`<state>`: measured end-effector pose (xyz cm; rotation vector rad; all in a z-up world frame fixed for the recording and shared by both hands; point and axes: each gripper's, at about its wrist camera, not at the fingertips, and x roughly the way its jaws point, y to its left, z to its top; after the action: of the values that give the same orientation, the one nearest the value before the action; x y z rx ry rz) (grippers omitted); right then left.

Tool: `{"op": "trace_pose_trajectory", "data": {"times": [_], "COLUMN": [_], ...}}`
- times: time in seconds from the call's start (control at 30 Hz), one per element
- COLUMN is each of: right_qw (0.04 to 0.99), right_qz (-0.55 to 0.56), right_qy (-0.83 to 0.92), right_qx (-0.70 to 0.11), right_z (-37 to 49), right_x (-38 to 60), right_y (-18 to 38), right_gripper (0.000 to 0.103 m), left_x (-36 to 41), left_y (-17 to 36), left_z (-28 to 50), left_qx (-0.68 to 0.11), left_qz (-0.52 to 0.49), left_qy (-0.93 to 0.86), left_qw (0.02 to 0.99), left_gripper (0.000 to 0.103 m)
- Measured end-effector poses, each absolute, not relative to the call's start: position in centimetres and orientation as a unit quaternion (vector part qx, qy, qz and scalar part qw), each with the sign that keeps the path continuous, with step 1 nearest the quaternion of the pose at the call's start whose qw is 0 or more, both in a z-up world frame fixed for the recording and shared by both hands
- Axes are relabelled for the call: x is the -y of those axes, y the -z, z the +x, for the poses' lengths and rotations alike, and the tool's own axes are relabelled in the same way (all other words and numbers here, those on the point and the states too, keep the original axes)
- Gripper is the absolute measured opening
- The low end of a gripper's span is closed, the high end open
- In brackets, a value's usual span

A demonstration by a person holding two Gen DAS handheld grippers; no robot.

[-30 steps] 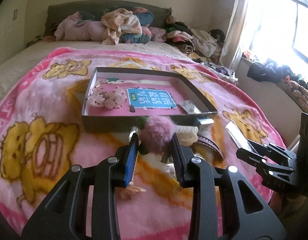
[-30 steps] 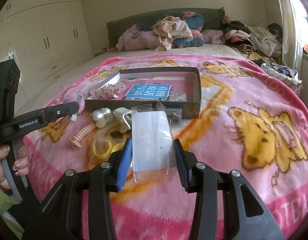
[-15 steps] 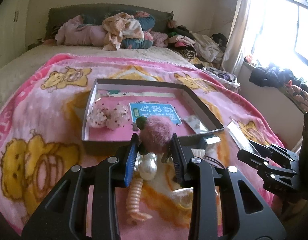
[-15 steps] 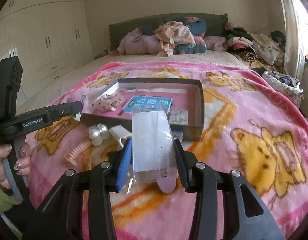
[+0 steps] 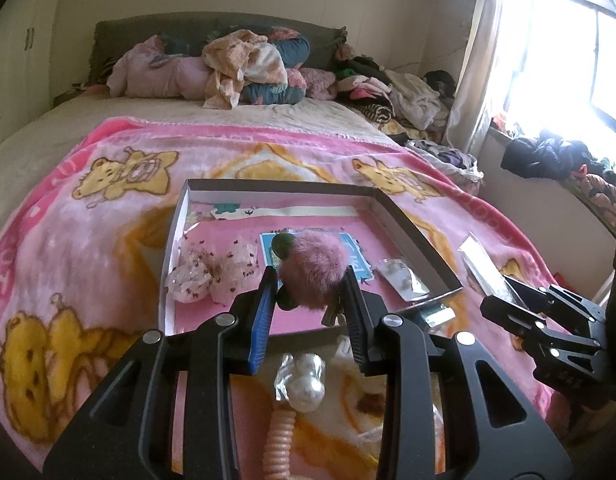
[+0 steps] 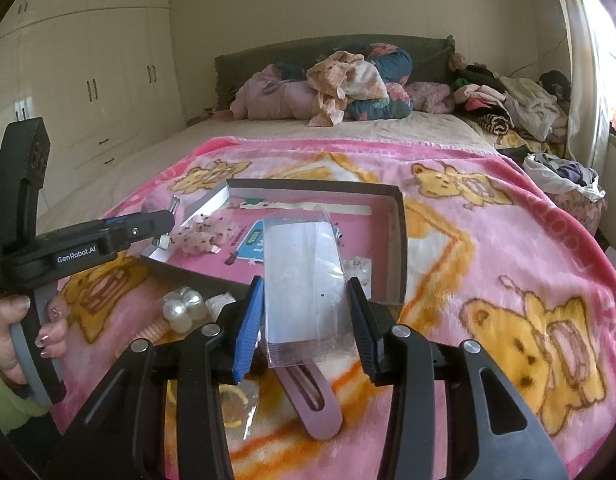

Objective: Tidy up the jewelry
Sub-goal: 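Place the pompom clip in the box with the left tool while the right tool drops the bag in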

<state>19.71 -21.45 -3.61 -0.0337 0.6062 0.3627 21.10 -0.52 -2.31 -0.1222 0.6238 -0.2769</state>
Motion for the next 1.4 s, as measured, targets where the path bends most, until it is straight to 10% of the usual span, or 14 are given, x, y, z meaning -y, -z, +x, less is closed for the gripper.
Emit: {"op": "trace_pose_trajectory", "data": {"times": [1.4], "right_qw": [0.913], "right_qz": [-0.046], "right_qy": [-0.138], "right_qx": [-0.382], "right_z": [32.3], "right_x": [19.6], "right_y": [8.9], "right_gripper": [0.04], "left_x": [0.1], "left_y": [7.5], "left_z": [26.9], "left_qx": [-0.38], "left_qz": [-0.052], "left_qy": [0.119], "left_qw": [0.916], "left_gripper": [0.025]}}
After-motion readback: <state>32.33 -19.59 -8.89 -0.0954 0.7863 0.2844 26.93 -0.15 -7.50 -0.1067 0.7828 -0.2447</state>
